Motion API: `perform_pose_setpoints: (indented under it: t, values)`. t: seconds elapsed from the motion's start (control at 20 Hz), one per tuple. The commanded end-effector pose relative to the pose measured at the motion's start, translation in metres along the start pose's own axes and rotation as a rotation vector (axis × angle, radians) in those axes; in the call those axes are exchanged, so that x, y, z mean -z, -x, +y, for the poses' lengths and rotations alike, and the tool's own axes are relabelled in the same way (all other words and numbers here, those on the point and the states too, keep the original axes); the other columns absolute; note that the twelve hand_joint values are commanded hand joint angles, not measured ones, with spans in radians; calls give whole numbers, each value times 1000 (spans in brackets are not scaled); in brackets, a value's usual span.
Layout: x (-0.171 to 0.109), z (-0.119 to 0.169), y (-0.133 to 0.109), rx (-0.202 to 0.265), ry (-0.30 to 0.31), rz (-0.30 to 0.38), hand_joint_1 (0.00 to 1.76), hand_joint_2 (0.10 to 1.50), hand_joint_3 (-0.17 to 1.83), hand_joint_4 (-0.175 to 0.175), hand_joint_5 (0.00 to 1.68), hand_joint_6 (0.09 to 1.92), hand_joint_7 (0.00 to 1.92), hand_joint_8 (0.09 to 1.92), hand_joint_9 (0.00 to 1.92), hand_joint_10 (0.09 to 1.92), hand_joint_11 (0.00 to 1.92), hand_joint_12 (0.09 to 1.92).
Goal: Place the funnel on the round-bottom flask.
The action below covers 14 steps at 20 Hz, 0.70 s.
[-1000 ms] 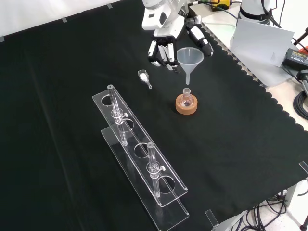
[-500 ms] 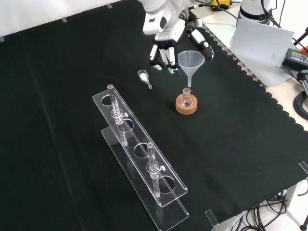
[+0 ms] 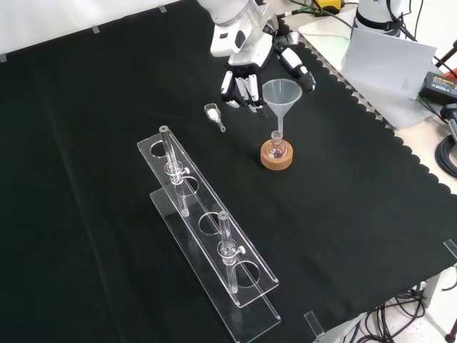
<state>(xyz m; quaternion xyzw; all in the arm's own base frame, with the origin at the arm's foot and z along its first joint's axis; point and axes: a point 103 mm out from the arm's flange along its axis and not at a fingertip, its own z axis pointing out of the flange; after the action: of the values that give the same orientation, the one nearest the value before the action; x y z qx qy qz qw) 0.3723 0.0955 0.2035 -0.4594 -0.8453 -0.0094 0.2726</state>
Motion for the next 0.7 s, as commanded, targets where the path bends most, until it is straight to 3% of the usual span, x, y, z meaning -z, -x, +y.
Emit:
perform_pose_setpoints:
  t: [0.05, 0.7]
  values:
    - [-1, 5, 5, 2, -2, 2, 933, 500, 657, 155, 1157, 494, 1414, 264, 1143, 245, 119, 1535]
    - [-3, 12, 21, -18, -12, 17, 933, 500, 662, 153, 1159, 488, 1415, 256, 1143, 241, 114, 1535]
